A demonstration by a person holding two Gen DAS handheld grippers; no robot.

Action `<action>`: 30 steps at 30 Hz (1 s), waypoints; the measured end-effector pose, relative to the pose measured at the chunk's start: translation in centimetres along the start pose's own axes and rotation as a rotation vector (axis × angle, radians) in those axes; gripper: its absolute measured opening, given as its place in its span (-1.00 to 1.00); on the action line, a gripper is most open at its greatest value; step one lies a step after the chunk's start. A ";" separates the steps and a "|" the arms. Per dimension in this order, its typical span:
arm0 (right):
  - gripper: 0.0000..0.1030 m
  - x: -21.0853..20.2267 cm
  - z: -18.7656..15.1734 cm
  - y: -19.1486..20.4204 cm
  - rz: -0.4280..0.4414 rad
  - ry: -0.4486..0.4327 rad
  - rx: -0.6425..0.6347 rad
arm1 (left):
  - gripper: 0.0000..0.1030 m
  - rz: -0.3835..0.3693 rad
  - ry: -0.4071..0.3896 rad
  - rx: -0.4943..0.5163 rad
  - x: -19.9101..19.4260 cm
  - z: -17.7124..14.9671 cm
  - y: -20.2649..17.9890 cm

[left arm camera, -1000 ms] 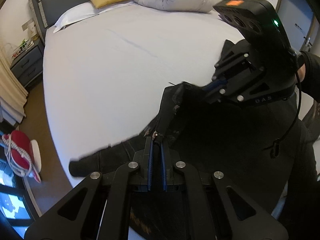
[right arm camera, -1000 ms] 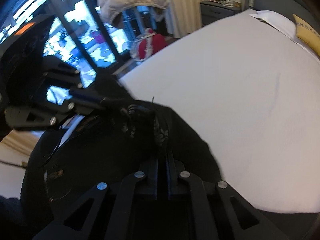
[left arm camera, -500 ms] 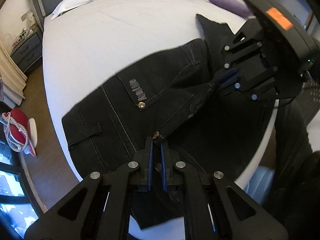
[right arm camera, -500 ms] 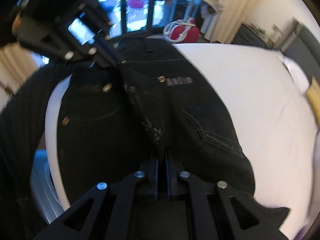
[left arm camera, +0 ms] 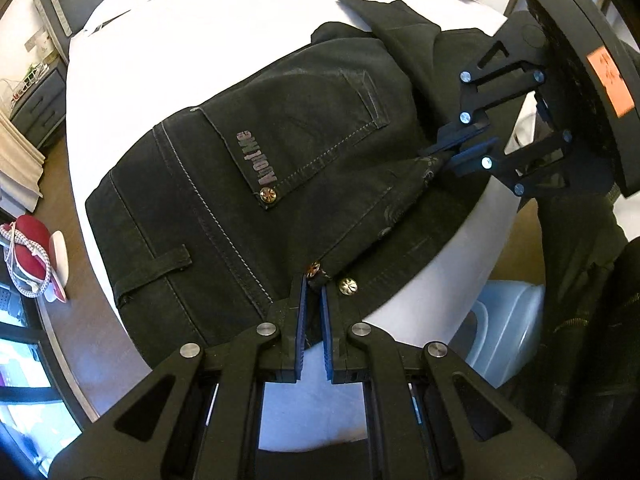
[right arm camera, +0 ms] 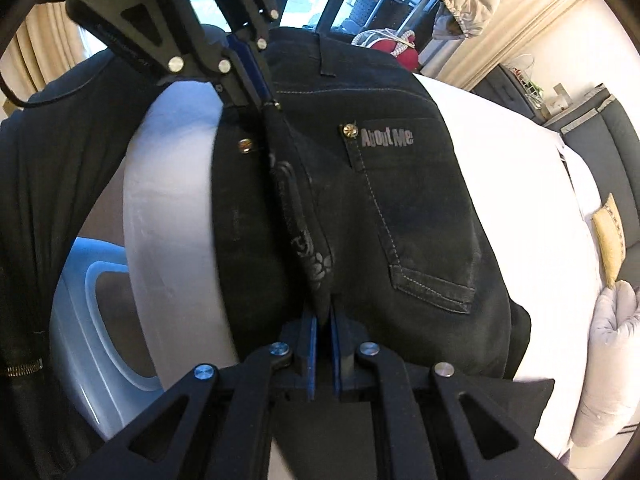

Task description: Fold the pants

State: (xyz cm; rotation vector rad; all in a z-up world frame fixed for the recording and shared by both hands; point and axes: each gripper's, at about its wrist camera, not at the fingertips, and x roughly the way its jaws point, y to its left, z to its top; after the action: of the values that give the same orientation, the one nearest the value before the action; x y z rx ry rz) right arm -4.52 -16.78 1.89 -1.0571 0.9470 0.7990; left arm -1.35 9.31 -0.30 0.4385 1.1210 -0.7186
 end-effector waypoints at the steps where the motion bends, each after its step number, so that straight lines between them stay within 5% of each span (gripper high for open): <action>1: -0.86 -0.1 -0.1 0.3 -0.012 0.003 0.000 | -0.89 0.001 -0.001 0.005 -0.1 -0.1 -0.1; 21: -0.85 -1.2 -1.1 4.8 -0.099 0.050 -0.002 | -0.85 0.019 0.003 0.041 0.3 0.2 -1.4; 30: -0.80 0.2 -1.0 3.5 -0.073 0.040 0.134 | -0.74 -0.045 -0.004 -0.074 -0.5 0.2 0.5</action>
State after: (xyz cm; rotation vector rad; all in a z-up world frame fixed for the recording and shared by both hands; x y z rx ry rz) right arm -7.83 -16.67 0.32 -0.9877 0.9768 0.6478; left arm -0.98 9.70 0.24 0.3504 1.1524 -0.7146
